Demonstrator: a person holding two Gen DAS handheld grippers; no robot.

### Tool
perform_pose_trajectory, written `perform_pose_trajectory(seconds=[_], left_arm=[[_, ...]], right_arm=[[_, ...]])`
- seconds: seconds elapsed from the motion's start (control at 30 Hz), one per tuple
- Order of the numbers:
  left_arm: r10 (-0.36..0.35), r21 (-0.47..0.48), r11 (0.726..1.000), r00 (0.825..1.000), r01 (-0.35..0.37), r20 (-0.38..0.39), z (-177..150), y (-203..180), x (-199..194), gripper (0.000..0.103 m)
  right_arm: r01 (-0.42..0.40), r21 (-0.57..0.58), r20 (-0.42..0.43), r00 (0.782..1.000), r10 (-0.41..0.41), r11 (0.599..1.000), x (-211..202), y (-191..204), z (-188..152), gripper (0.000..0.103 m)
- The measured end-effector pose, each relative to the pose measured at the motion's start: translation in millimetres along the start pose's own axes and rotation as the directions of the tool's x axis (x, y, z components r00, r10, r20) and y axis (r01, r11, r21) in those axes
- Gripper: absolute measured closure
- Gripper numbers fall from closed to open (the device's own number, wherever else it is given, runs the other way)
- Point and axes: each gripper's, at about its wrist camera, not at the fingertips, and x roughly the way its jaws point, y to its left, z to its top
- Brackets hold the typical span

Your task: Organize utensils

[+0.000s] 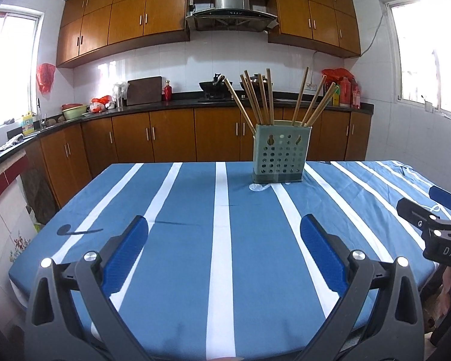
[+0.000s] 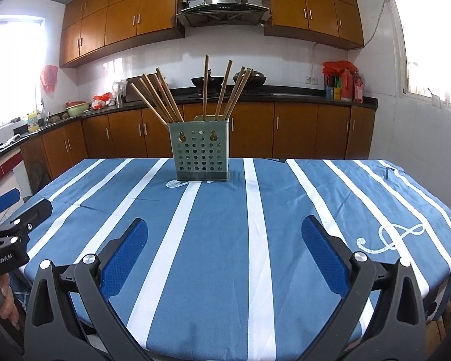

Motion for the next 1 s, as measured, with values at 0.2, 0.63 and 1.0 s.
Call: perform_pose_trajectory(seconds=[0.2,0.63,1.0], left_arm=[[-0.006,-0.002,1.000,1.000,0.006,-0.010,-1.3,-1.4,2.1,0.004],[-0.006,-0.002,1.000,1.000,0.006,-0.012,-1.6,-3.1,2.5,0.004],[-0.010,-0.003,1.000,1.000,0.010,-0.016,-3.3,-6.5,5.0,0.004]], right_arm=[[-0.006,0.003,-0.015,1.000,0.006,1.000,2.1,1.3,-5.3,0.002],[0.002,0.020,-0.019,1.000,-0.001,1.000,3.7,-2.8,-8.1,0.002],[0.005,0.028,-0.019,1.000,-0.004,1.000,3.2,-4.6,-9.0,0.002]])
